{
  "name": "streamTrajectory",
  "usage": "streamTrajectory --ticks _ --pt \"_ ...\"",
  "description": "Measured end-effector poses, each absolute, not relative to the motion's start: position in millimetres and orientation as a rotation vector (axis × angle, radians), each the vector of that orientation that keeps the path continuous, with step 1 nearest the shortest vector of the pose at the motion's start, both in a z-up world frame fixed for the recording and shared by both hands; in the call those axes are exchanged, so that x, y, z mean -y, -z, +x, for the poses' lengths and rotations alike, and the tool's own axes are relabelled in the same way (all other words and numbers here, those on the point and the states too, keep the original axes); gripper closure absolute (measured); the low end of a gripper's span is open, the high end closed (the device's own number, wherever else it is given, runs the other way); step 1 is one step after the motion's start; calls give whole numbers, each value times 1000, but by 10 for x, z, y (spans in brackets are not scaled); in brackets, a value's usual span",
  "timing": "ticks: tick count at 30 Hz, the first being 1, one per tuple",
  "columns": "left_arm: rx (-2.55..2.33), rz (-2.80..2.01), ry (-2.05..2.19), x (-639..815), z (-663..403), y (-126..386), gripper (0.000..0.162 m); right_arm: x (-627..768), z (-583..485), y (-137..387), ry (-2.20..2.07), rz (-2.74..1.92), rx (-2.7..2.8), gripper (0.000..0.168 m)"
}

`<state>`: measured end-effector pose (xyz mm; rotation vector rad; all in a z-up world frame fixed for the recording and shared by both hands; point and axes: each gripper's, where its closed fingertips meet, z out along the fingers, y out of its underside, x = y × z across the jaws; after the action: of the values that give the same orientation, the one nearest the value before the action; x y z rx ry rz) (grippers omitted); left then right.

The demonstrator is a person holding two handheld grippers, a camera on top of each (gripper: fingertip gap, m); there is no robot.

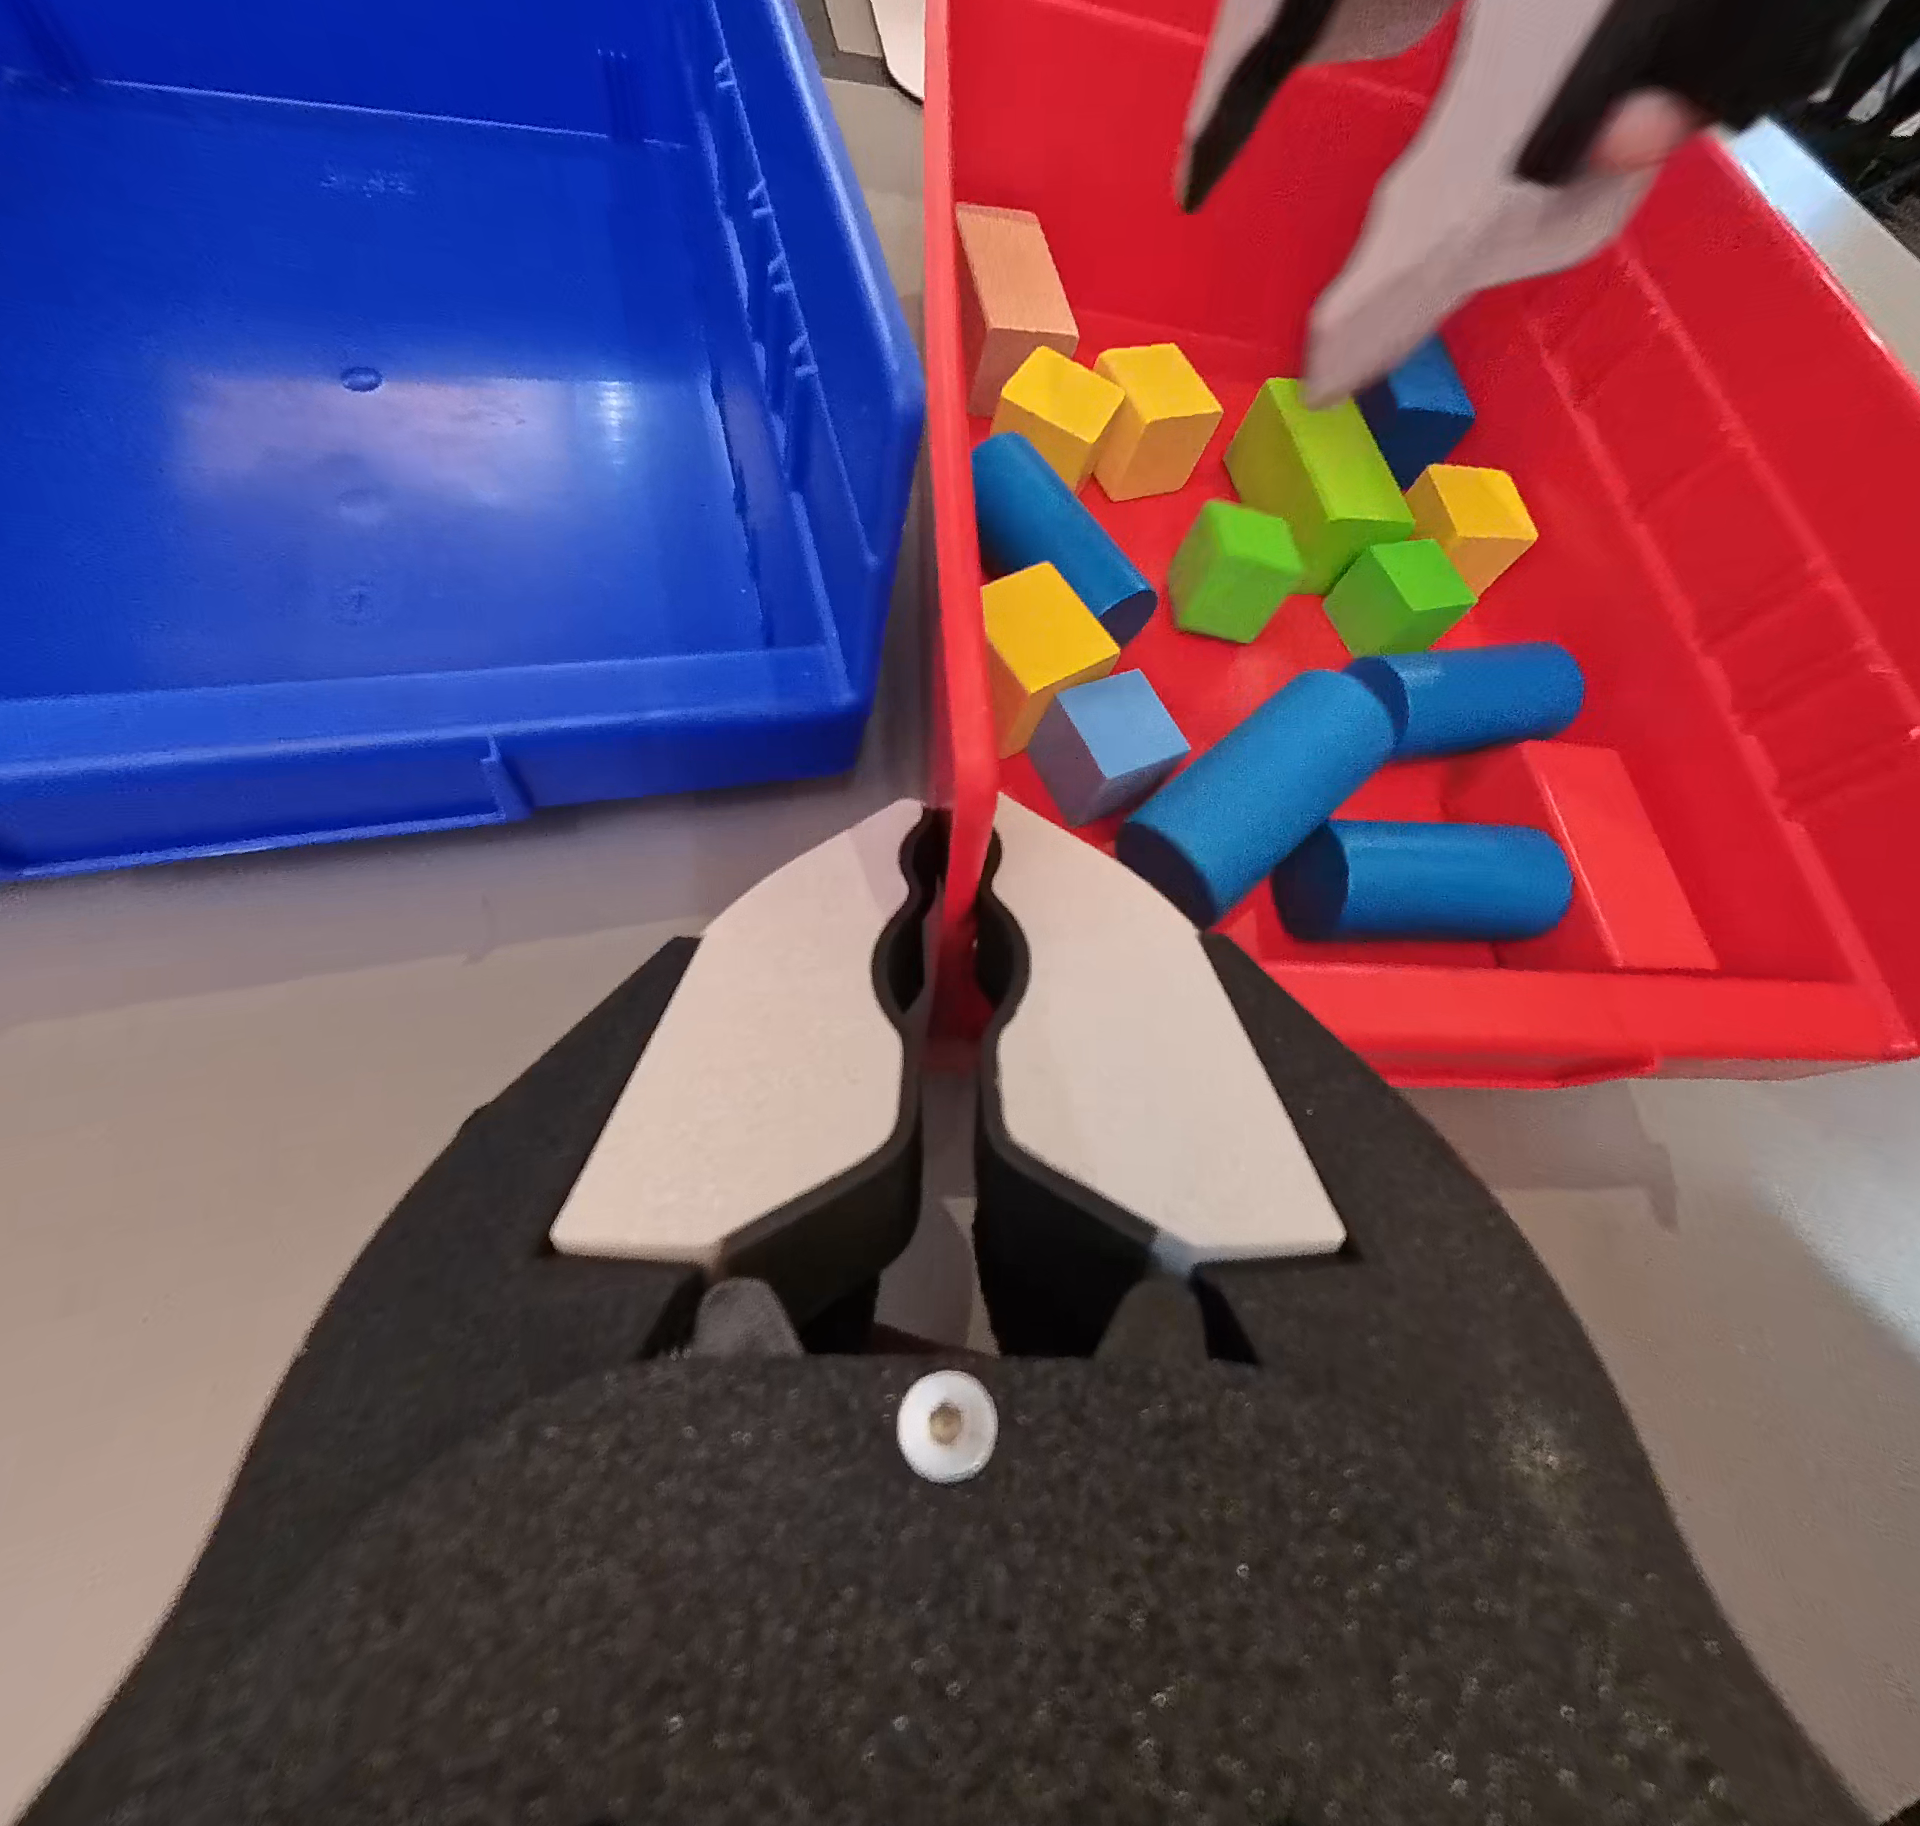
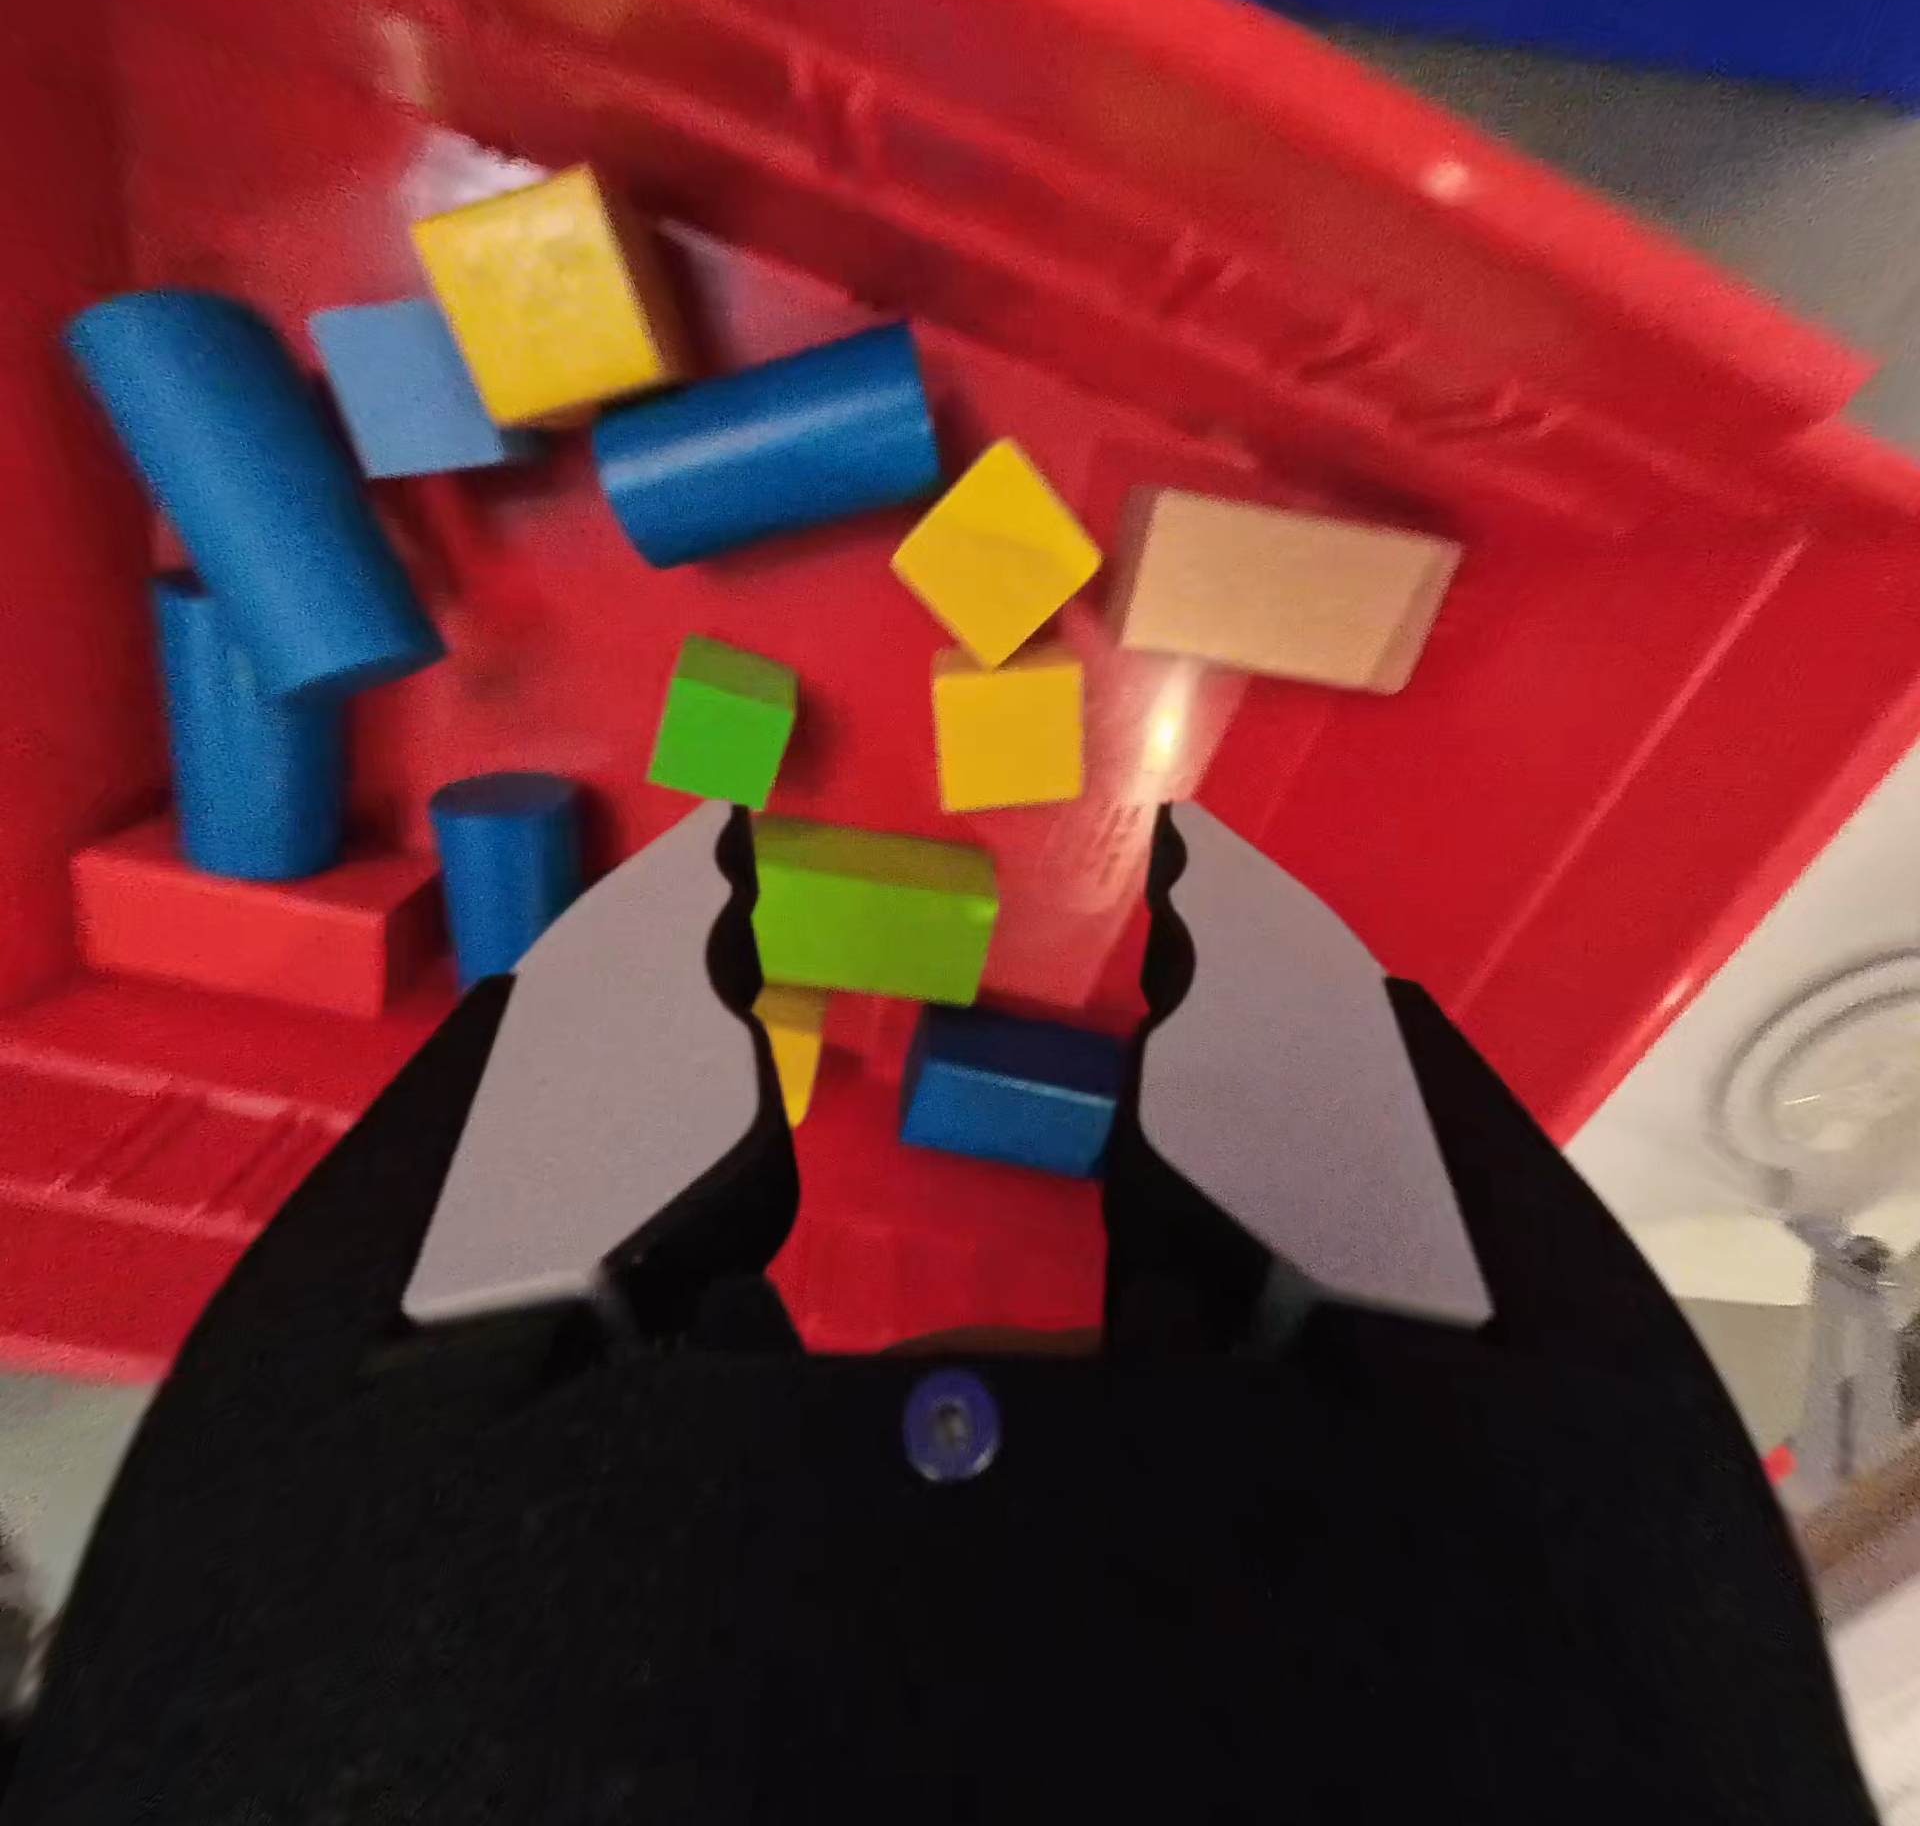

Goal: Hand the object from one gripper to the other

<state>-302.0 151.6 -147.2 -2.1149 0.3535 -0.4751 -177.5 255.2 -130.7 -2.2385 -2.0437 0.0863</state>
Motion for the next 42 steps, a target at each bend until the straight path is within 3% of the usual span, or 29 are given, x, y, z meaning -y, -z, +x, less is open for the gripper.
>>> streamTrajectory --ticks 4,6,8,11,13,14,15,16,18,20,24,28,30,31,32,33,35,36,38,39,42 --pt "-358 -2118 473 -1521 -3018 1473 158 -2785 -2344 1485 -147 -1948 1968 103" --pt "-355 -2117 465 -1523 -3023 1475 158 -2866 -2376 1587 -120 -1897 2019 130" --pt "-356 -2118 456 -1526 -3024 1474 158 -2996 -2254 1634 -103 -2004 1967 110" --pt "-359 -2115 473 -1539 -3022 1475 158 -2949 -1527 1749 159 -2344 2085 110" --pt "-354 -2121 520 -1537 -2988 1471 158 -2574 -1294 1757 89 -2675 2043 156" --pt "-363 -2124 557 -1524 -2960 1471 158 -2312 -1297 1691 -66 -2739 2132 167" --pt "-371 -2127 588 -1511 -2934 1471 157 -2145 -1313 1605 -148 -2741 2195 158" --pt "-374 -2128 592 -1500 -2923 1471 157 -2029 -1344 1510 -218 -2725 2242 131" --pt "-372 -2125 568 -1483 -2926 1469 157 -1923 -1409 1323 -331 -2706 2235 113" --pt "-382 -2117 539 -1479 -2935 1470 158 -2149 -1312 1242 -140 -2618 2201 114" --pt "-387 -2113 523 -1481 -2942 1472 158 -2763 -649 1215 690 -2346 2296 130" --pt "-386 -2113 526 -1485 -2941 1472 158 -2783 -614 1514 893 -1957 2561 126" --pt "-392 -2110 521 -1486 -2939 1471 158 -2818 -560 1568 1080 -1874 2639 137" --pt "-392 -2109 522 -1487 -2938 1471 158 -2844 -630 1583 1059 -1861 2619 139" --pt "-392 -2109 523 -1487 -2938 1470 158 -2735 -777 1659 836 -1940 2604 122" --pt "-395 -2108 522 -1487 -2937 1470 158 -2513 -1029 1738 457 -2066 2547 135" --pt "-394 -2109 532 -1489 -2937 1469 158 -2315 -1429 1724 -19 -2048 2435 142" --pt "-392 -2109 536 -1489 -2938 1470 158 -2284 -1551 1669 -170 -2096 2347 118" --pt "-393 -2107 531 -1489 -2938 1469 158 -2227 -1752 1443 -506 -2229 2142 113" --pt "-393 -2107 532 -1489 -2938 1469 158 -2311 -1710 1378 -455 -2252 2112 114" --pt "-392 -2107 536 -1490 -2938 1469 158 -2602 -1152 1319 268 -2155 2297 115"
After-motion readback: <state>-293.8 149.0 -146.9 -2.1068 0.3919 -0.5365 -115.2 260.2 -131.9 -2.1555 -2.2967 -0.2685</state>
